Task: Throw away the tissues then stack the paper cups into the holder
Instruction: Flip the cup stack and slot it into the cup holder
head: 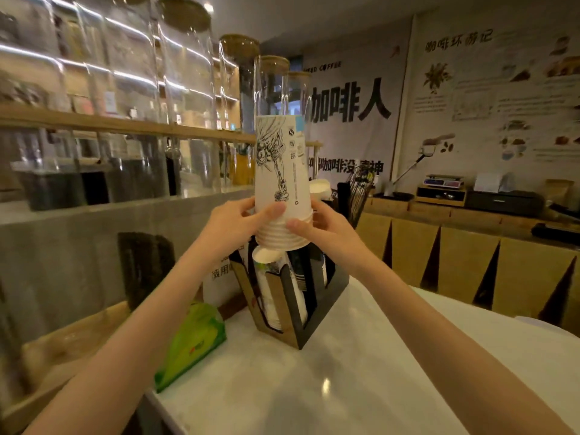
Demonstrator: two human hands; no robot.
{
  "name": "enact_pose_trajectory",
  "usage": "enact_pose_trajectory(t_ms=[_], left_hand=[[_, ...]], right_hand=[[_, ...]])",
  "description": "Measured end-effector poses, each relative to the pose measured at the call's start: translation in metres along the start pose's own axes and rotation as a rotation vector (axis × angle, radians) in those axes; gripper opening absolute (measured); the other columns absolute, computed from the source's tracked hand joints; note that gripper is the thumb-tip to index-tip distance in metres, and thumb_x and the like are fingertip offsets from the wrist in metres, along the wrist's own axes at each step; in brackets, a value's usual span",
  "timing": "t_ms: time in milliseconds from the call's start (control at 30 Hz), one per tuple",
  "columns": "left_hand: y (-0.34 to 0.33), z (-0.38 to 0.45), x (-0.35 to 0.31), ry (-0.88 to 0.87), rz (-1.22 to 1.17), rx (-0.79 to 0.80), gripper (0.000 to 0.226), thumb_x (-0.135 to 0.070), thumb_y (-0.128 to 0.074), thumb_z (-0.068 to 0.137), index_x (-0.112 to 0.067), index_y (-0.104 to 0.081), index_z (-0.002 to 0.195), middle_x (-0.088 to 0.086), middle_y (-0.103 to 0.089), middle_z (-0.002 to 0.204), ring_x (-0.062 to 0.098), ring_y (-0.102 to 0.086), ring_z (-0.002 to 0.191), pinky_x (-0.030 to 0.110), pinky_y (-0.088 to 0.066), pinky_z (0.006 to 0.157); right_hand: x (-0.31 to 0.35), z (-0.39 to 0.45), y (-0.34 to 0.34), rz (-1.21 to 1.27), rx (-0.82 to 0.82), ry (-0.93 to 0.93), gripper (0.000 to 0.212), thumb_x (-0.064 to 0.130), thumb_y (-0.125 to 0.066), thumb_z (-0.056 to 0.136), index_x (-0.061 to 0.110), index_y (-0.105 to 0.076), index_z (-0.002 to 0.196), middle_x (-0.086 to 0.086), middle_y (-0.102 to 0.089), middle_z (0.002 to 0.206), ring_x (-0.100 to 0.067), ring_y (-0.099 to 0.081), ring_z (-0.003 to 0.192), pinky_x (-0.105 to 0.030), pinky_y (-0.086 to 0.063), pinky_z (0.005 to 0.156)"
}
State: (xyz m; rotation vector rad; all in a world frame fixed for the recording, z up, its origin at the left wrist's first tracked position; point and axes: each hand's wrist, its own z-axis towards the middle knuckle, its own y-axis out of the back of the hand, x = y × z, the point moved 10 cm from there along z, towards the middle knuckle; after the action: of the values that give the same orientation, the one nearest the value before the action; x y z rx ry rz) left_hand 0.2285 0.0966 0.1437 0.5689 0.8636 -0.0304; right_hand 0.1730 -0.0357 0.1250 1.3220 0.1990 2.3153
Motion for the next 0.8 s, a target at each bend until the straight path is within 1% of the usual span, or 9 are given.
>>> enact_pose_trajectory(t_ms=[100,200,267,333,433,533,633,700,800], left_hand=[[0.006,-0.001,0.019,0.02,0.004,-0.017,0.068,-0.071,-0.05,0.062,-0.031,-0.055,0.117,-0.005,-0.065,0.107,0.009,-0.061,0.092,0.032,-0.053,0.081],[0.005,-0.005,0.032,0.008,0.028,0.01,0.077,-0.074,-0.047,0.058,-0.029,-0.051,0.12,-0.011,-0.061,0.107,0.003,-0.058,0.09,0.017,-0.045,0.068],[0.005,-0.006,0.039,0.002,0.033,0.0,0.079,-0.075,-0.049,0.055,-0.028,-0.051,0.119,-0.014,-0.059,0.105,-0.004,-0.055,0.087,0.012,-0.04,0.064],[0.003,-0.006,0.048,0.016,0.039,-0.005,0.081,-0.075,-0.051,0.053,-0.027,-0.05,0.119,-0.016,-0.057,0.104,-0.006,-0.053,0.085,0.011,-0.039,0.063],[-0.006,-0.006,0.062,0.054,0.06,0.033,0.084,-0.075,-0.053,0.052,-0.027,-0.048,0.12,-0.017,-0.054,0.106,-0.008,-0.049,0.085,0.01,-0.037,0.063],[-0.011,-0.007,0.07,0.072,0.053,0.041,0.083,-0.074,-0.054,0.051,-0.028,-0.048,0.12,-0.017,-0.054,0.108,-0.009,-0.049,0.086,0.011,-0.038,0.065],[-0.016,-0.008,0.077,0.072,0.091,0.067,0.085,-0.077,-0.053,0.049,-0.028,-0.051,0.118,-0.014,-0.058,0.109,0.001,-0.054,0.093,0.016,-0.042,0.069],[-0.024,-0.01,0.083,0.081,0.099,0.09,0.078,-0.072,-0.056,0.055,-0.027,-0.053,0.118,-0.01,-0.061,0.113,0.005,-0.055,0.097,0.015,-0.041,0.07],[-0.032,-0.011,0.086,0.073,0.063,0.099,0.059,-0.055,-0.059,0.07,-0.024,-0.052,0.12,-0.004,-0.06,0.121,0.004,-0.052,0.095,0.011,-0.038,0.068]], right_hand=[[-0.008,0.005,-0.016,-0.018,0.021,-0.017,0.058,0.045,-0.067,0.075,0.03,-0.046,0.127,0.016,-0.062,0.112,0.0,-0.061,0.1,-0.024,-0.052,0.084],[-0.012,0.005,-0.028,0.006,0.04,-0.006,0.054,0.04,-0.07,0.074,0.036,-0.046,0.122,0.023,-0.059,0.108,0.004,-0.059,0.099,-0.017,-0.052,0.078],[-0.014,0.005,-0.033,-0.001,0.046,-0.004,0.055,0.039,-0.072,0.072,0.04,-0.044,0.119,0.026,-0.057,0.108,0.005,-0.057,0.101,-0.015,-0.052,0.076],[-0.02,0.005,-0.039,0.0,0.059,-0.015,0.06,0.038,-0.073,0.071,0.035,-0.043,0.123,0.026,-0.056,0.11,0.003,-0.057,0.102,-0.015,-0.052,0.076],[-0.034,0.004,-0.042,-0.019,0.062,-0.06,0.067,0.035,-0.073,0.071,0.029,-0.04,0.129,0.02,-0.054,0.112,-0.003,-0.055,0.104,-0.02,-0.05,0.079],[-0.044,0.004,-0.046,-0.059,0.082,-0.107,0.069,0.035,-0.071,0.073,0.03,-0.035,0.131,0.021,-0.049,0.112,-0.002,-0.05,0.103,-0.022,-0.046,0.083],[-0.056,0.002,-0.055,-0.039,0.122,-0.162,0.067,0.031,-0.068,0.076,0.028,-0.032,0.133,0.023,-0.048,0.111,-0.001,-0.05,0.103,-0.018,-0.044,0.081],[-0.066,-0.001,-0.058,-0.009,0.131,-0.212,0.067,0.027,-0.066,0.079,0.023,-0.03,0.135,0.017,-0.047,0.115,-0.002,-0.049,0.105,-0.015,-0.043,0.079],[-0.074,-0.003,-0.06,0.016,0.133,-0.241,0.066,0.026,-0.064,0.081,0.022,-0.028,0.137,0.015,-0.045,0.116,0.005,-0.047,0.095,-0.007,-0.042,0.069]])
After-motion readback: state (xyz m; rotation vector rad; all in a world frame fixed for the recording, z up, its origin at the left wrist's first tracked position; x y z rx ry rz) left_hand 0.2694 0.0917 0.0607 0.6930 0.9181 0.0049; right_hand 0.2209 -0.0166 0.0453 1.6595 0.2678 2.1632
